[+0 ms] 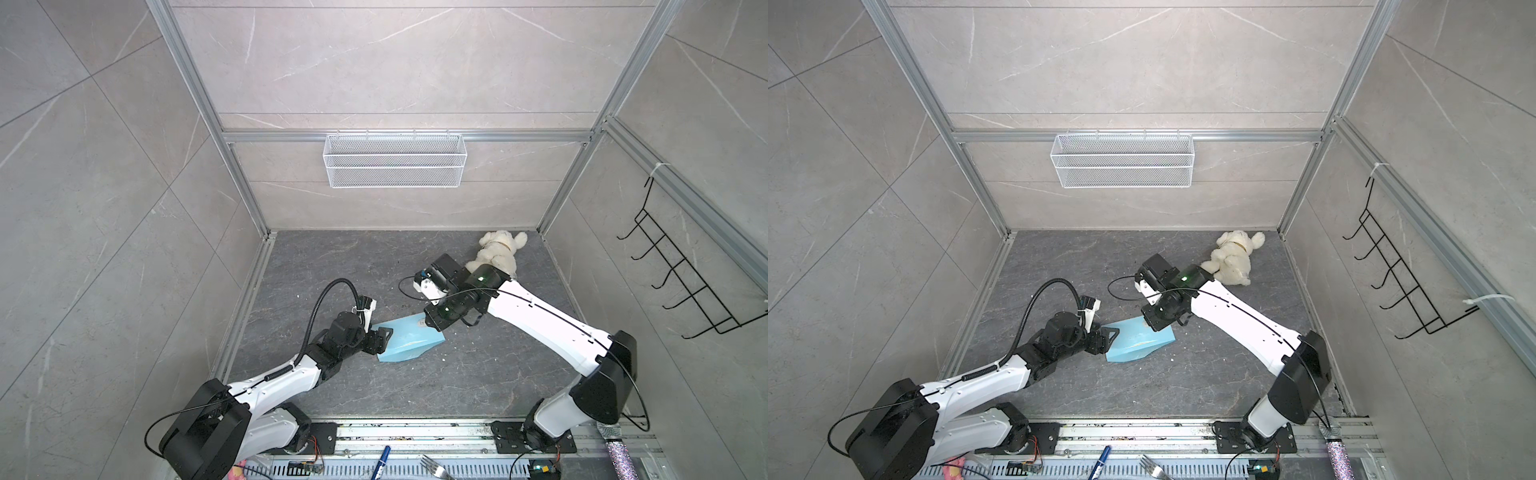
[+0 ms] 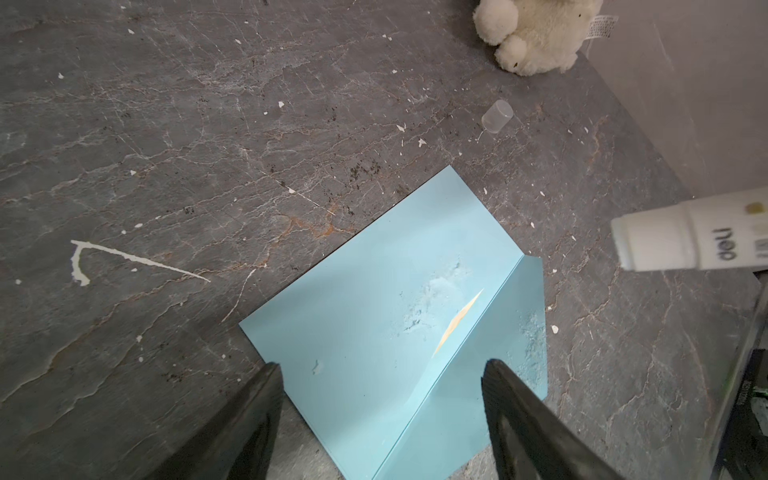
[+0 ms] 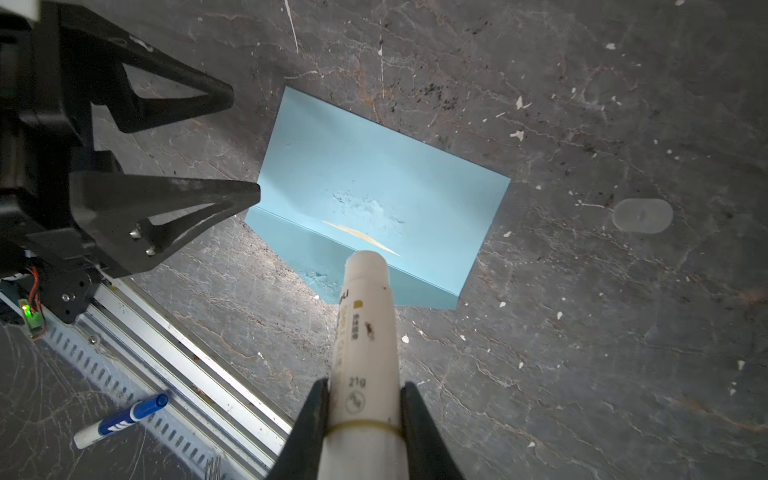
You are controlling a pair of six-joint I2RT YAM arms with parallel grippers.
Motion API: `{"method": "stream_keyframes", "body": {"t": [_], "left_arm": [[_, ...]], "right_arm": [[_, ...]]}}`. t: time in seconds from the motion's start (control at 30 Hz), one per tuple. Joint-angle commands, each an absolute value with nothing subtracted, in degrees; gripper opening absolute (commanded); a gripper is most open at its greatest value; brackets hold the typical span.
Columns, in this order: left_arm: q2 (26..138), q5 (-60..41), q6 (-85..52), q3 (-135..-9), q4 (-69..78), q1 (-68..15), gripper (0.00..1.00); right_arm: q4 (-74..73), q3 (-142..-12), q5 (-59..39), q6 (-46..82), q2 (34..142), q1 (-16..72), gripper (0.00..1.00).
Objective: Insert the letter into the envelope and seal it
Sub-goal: 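Bring the glue stick over the envelope with the right gripper while the left holds it, then press the glue stick onto the envelope with the right gripper while the left steadies it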
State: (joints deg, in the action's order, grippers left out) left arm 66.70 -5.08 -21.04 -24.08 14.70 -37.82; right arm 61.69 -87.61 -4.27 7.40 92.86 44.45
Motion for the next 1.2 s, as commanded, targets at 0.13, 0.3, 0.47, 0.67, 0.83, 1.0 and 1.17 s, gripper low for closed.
{"method": "stream_keyframes", "body": {"t": [0.13, 0.3, 0.47, 0.67, 0.83, 1.0, 1.17], "left_arm": [[67.69, -8.44, -24.45, -22.58, 19.24, -35.55, 0.63], [70.05, -9.84, -25.7, -22.84, 19.47, -35.11, 0.52], [71.15, -9.98, -27.04, -21.98, 20.44, -34.81, 0.43], [73.35, -10.52, -28.56, -21.92, 21.34, -34.43, 0.32], [76.01, -12.2, -29.81, -22.23, 22.94, -34.25, 0.26], [79.1, -14.04, -30.8, -23.07, 23.84, -34.14, 0.16], [81.27, -14.73, -31.36, -23.44, 24.57, -34.12, 0.11]], "right_arm": [[69.54, -96.99, -3.6, 4.92, 103.01, 46.54, 0.0], [72.62, -102.34, -3.94, 4.61, 108.81, 46.97, 0.0], [74.59, -107.01, -3.67, 4.46, 114.11, 47.61, 0.0], [78.23, -113.16, -3.26, 4.03, 121.0, 48.34, 0.0], [80.67, -117.75, -2.13, 4.04, 125.57, 48.78, 0.0], [83.06, -122.06, -1.0, 4.14, 129.3, 49.44, 0.0], [85.2, -125.54, 0.25, 4.13, 131.99, 49.86, 0.0]]}}
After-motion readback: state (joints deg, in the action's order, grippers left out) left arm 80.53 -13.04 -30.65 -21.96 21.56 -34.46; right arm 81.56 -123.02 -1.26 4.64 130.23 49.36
